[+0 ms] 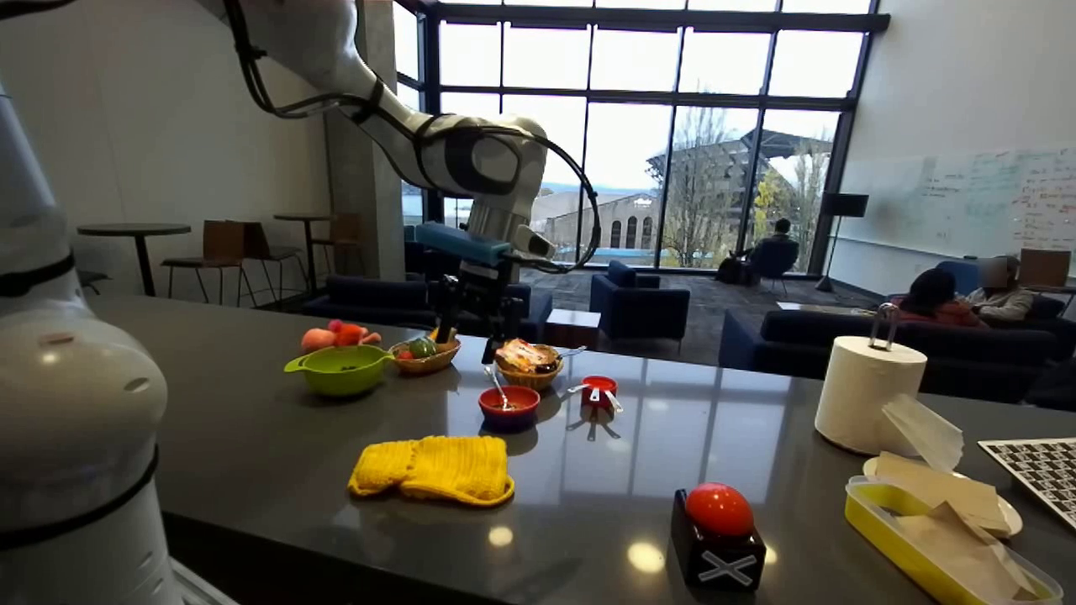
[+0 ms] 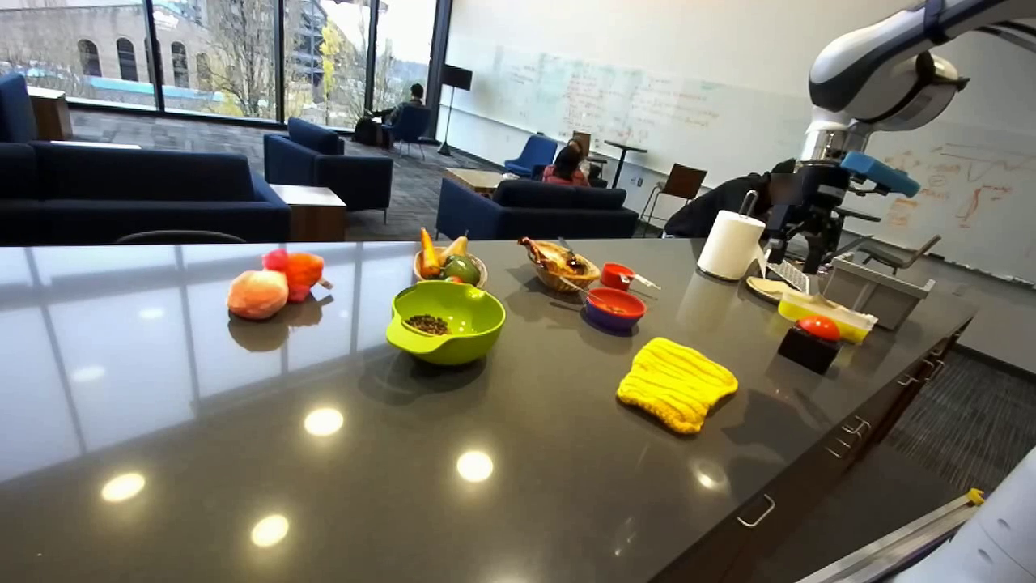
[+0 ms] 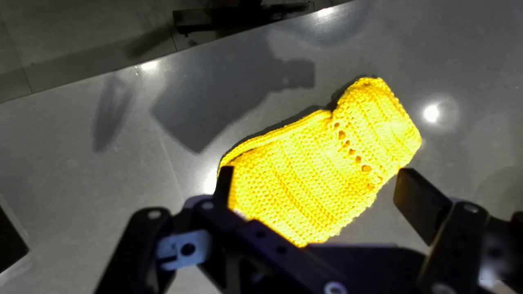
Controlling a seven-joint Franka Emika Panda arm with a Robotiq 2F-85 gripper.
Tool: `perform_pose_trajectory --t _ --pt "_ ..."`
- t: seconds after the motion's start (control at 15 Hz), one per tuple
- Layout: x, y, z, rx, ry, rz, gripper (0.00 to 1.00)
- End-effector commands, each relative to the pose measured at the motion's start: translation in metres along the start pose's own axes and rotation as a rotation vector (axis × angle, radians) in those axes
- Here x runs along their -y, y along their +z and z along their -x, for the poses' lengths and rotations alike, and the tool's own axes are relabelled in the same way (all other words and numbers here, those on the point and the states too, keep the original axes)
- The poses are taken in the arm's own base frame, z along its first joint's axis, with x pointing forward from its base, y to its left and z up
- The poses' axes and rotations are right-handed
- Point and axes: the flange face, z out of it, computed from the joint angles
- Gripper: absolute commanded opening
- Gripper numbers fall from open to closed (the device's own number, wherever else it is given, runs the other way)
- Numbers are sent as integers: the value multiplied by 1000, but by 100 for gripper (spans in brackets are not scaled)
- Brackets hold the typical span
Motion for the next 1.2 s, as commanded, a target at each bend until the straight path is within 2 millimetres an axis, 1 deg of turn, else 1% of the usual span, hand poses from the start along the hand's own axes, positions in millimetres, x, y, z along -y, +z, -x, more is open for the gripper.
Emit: perform_pose_trajectory --t 0.0,0.13,0.6,1.13 --pt "1 0 -1 4 -4 -1 100" --pt "3 3 -4 12 -17 0 100" --pt "15 31 -30 54 -58 16 100" --pt "50 53 -72 49 -144 60 100"
